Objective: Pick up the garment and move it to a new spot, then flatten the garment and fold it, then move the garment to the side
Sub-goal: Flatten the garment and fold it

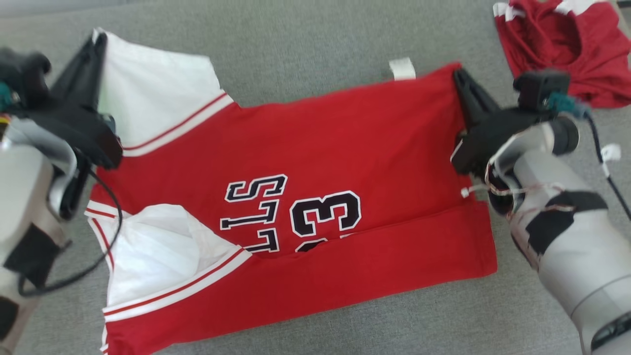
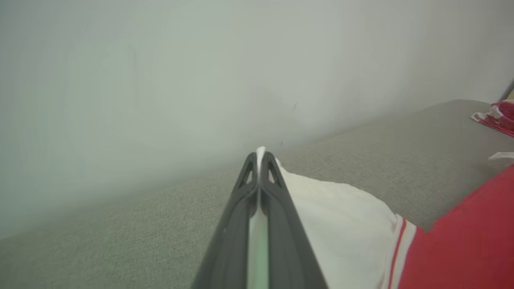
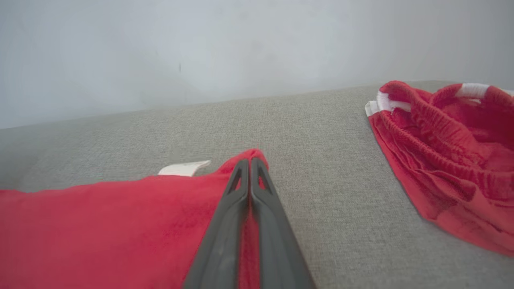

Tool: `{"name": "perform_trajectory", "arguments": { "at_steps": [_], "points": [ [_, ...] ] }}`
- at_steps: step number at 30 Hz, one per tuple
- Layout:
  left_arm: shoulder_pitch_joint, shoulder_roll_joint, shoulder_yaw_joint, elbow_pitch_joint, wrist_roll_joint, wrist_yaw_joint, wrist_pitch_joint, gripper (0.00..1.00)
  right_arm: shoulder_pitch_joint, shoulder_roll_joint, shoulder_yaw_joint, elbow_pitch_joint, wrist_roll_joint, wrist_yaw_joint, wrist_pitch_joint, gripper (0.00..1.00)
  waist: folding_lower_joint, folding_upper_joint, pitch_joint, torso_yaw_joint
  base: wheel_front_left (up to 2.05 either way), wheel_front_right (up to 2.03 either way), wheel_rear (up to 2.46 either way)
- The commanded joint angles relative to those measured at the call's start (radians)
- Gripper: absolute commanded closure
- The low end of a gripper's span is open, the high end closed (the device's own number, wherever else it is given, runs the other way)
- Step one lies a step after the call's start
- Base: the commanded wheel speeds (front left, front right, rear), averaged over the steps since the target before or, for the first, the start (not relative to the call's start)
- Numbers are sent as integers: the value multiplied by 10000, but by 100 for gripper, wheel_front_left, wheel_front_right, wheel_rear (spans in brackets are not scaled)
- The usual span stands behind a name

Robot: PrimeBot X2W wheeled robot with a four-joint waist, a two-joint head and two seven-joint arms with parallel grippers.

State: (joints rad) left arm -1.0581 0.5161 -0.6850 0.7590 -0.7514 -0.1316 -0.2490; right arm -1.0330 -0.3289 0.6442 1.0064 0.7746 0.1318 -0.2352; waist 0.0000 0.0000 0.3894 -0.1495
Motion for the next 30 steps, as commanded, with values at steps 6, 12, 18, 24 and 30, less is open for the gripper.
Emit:
{"name": "perform_trajectory", "arguments": {
  "at_steps": [6,12,18,24,30],
  "points": [
    [1958,152,641,-1753,120,274,-161,100,1216,-192,-107,-756,262,-21,-298,100,0,0,-664,231,0,0,0],
    [4094,127,1464,-3706,510,722,-160,100,2406,-516,-795,-1985,160,-21,-299,100,0,0,-949,397,0,0,0],
    [6374,-322,2210,-5255,832,1115,-162,100,4236,-685,-1988,-3401,8,-21,-301,100,0,0,-1397,651,0,0,0],
    [7844,-834,2830,-5890,1091,1121,-163,100,5843,-624,-2763,-4250,105,-21,-304,100,0,0,-1731,787,0,0,0],
    [8926,-1360,3462,-6047,1254,1081,-164,100,6933,-599,-3379,-4785,9,-21,-304,100,0,0,-1902,836,0,0,0]
  ]
}}
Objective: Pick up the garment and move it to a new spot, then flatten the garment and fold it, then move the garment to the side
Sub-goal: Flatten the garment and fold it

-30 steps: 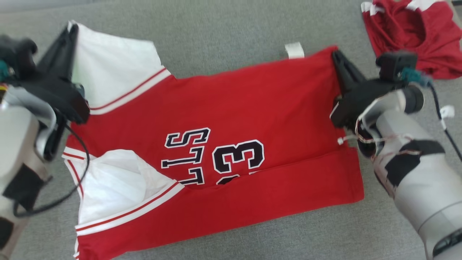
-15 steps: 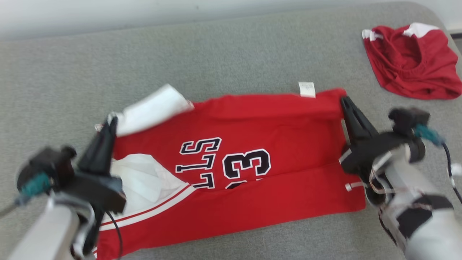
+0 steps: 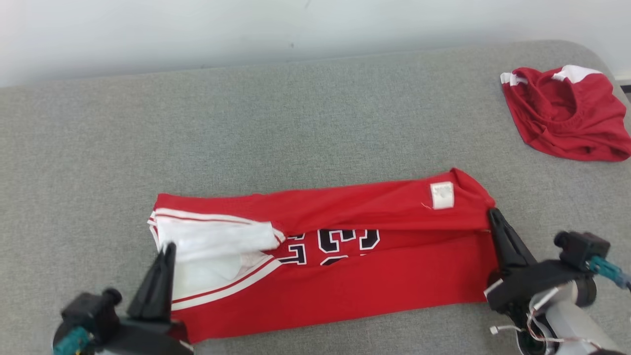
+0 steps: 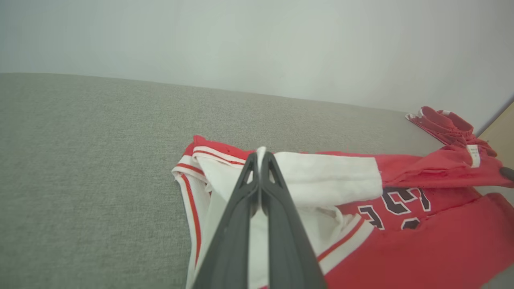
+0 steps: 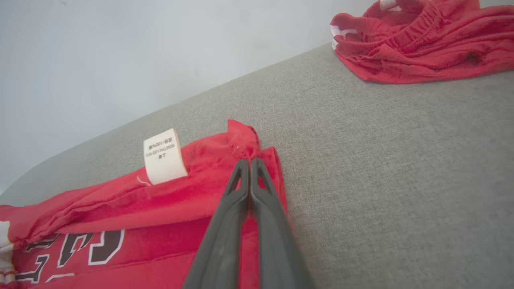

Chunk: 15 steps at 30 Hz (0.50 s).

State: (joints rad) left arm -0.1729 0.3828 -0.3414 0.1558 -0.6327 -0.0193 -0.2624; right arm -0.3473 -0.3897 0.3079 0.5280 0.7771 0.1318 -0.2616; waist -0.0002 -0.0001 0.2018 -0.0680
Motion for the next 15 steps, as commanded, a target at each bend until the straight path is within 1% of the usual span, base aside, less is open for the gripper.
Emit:
{"name": "perform_trajectory", "arguments": {
  "at_steps": [1,4,6,7,8,10,15],
  "points": [
    [200,-74,75,63,102,-58,-30,100,228,38,-83,-58,-31,-21,-39,100,2,1,-56,29,0,0,0],
    [449,-325,195,235,245,-102,-30,100,570,120,-182,-171,-32,-21,-39,100,2,1,-147,45,0,0,0],
    [553,-504,236,677,371,-135,-30,100,770,182,-192,-118,-18,-21,-10,100,2,1,-228,41,0,0,0],
    [478,-523,295,696,578,-129,-30,58,792,202,-175,-108,-81,-21,-4,49,2,1,-258,35,0,0,0],
    [447,-628,421,687,669,-87,-30,0,799,229,-178,-141,-108,-21,-4,0,2,1,-278,31,0,0,0],
    [498,-853,759,625,857,-34,-30,0,847,231,-207,-233,-155,-21,-10,0,2,1,-359,30,0,0,0],
    [782,-1249,1765,182,1719,71,-30,0,962,58,-378,-709,-293,-21,-26,0,2,1,-585,76,0,0,0]
  ]
}}
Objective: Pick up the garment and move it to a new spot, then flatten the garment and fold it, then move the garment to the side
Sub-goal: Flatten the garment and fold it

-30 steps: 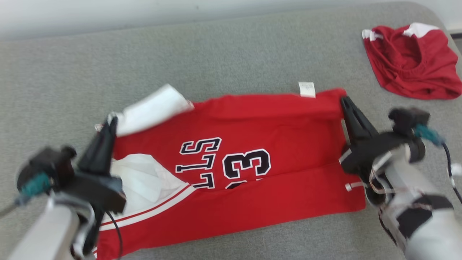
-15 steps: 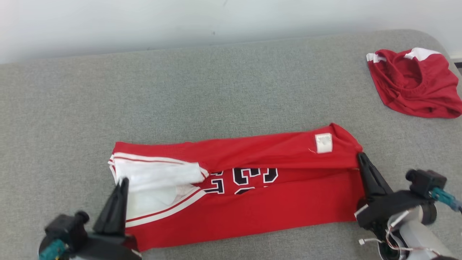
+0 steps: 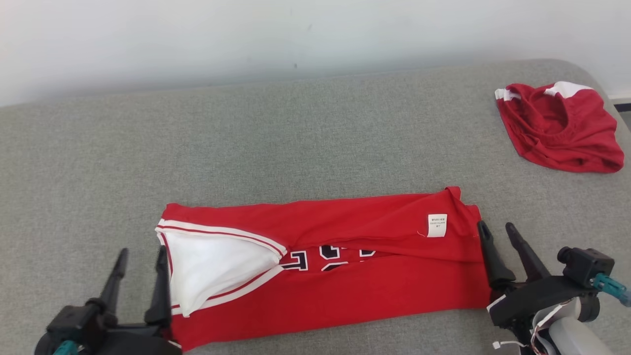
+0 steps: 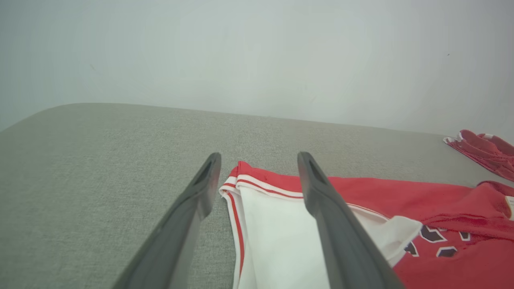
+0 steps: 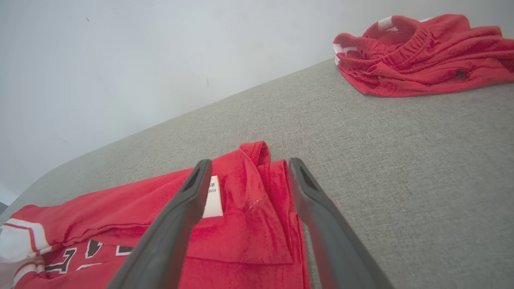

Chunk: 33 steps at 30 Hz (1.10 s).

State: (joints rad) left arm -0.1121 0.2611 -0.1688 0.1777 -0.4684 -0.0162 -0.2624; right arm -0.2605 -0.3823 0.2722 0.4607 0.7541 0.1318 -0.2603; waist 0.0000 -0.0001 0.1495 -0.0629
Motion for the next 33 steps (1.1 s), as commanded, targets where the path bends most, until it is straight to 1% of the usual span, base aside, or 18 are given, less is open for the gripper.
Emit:
{"name": "perform_trajectory", "arguments": {
  "at_steps": [1,4,7,9,10,14,20,24,28,29,30,31,33],
  "points": [
    [192,-110,278,-161,270,74,-31,0,100,-60,-77,-103,-105,-21,-42,0,0,1,-99,38,0,0,0],
    [406,-352,849,-445,884,56,-31,0,-77,-156,-161,-11,-274,-21,67,0,0,1,-193,77,0,0,0],
    [579,-546,1301,-710,1536,121,-31,0,-413,-158,-210,424,-582,-21,421,0,0,1,-291,143,0,0,0],
    [733,-778,1564,-846,1767,37,-31,0,-619,-79,-308,850,-783,-21,636,0,0,1,-366,214,0,0,0],
    [733,-778,1564,-846,1767,37,-31,0,-619,-79,-308,850,-783,-21,636,0,0,1,-366,214,0,0,0],
    [1002,-1156,2027,-907,2164,-124,-31,0,-1024,116,-389,1767,-1064,-21,965,0,0,1,-501,418,0,0,0],
    [1128,-1501,2351,-781,2624,-499,-31,0,-1488,374,-316,3155,-1200,-21,1369,0,0,1,-560,720,0,0,0],
    [1110,-1577,2427,-588,2899,-683,-31,0,-1748,575,-129,4079,-1162,-21,1773,0,0,1,-589,808,0,0,0],
    [1081,-1664,2488,-380,3081,-786,-31,0,-1929,738,167,4641,-1000,-21,2065,0,0,1,-642,878,0,0,0],
    [1087,-1678,2493,-351,3151,-812,-31,0,-1944,755,251,4712,-961,-21,2098,54,0,1,-660,883,0,0,0],
    [1101,-1693,2509,-325,3200,-839,-31,0,-1964,752,334,4762,-907,-21,2113,97,0,1,-678,885,0,0,0],
    [1122,-1711,2534,-304,3224,-864,-31,0,-1984,738,409,4803,-853,-21,2104,100,0,1,-697,881,0,0,0],
    [1190,-1748,2600,-291,3268,-867,-31,0,-2088,664,508,4805,-746,-21,1976,100,0,1,-754,843,0,0,0]
  ]
}}
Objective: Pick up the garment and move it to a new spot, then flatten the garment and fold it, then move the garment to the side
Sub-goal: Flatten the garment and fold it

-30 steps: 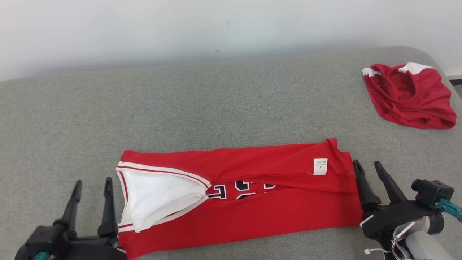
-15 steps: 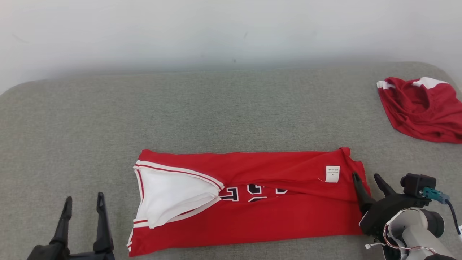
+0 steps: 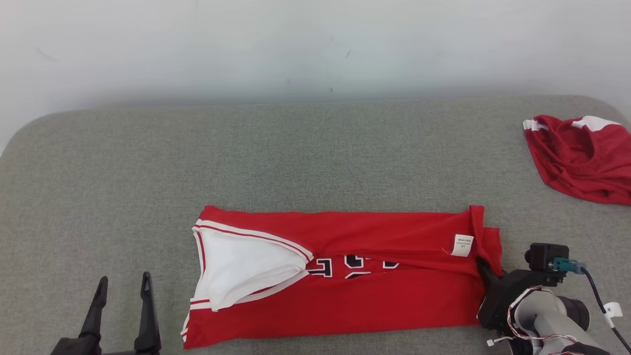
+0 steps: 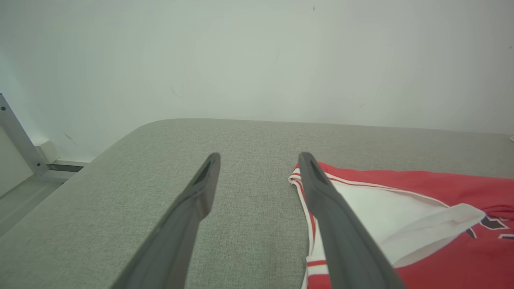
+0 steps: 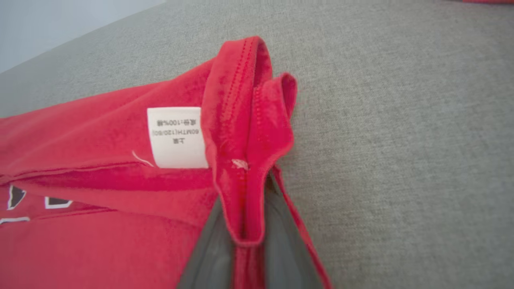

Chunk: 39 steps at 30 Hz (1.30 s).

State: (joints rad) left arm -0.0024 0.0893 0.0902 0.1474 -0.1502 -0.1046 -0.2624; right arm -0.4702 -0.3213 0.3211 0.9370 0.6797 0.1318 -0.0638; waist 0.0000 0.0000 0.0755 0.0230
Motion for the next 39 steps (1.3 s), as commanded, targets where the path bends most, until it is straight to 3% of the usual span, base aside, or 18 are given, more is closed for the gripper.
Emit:
{"name": "perform_trajectory", "arguments": {
  "at_steps": [1,10,15,21,28,33,39],
  "points": [
    [158,-50,82,28,124,-5,-31,0,-95,-123,72,50,116,-21,-134,100,0,0,-89,-82,0,0,0],
    [287,-136,277,21,221,-101,-31,0,-225,-1587,-101,446,490,-23,-704,100,0,0,-414,-305,0,0,0],
    [453,-188,436,-48,246,-139,-31,0,-240,-1895,103,-84,548,-23,-957,100,0,0,-430,-552,0,0,0],
    [453,-231,556,-41,256,-168,-31,0,6,-1613,555,-1504,742,-23,-1027,100,0,0,-456,-728,0,0,0],
    [337,-280,582,17,313,-168,-31,0,435,-938,1187,-4061,939,-21,-408,100,0,0,-457,-807,0,0,0],
    [188,-308,498,81,359,-196,-31,0,487,-54,1431,-5212,814,-21,151,100,0,0,-421,-685,0,0,0],
    [-17,-342,269,185,362,-227,-31,0,214,1318,1633,-5172,458,-21,408,100,0,0,-367,-251,0,0,0]
  ]
}}
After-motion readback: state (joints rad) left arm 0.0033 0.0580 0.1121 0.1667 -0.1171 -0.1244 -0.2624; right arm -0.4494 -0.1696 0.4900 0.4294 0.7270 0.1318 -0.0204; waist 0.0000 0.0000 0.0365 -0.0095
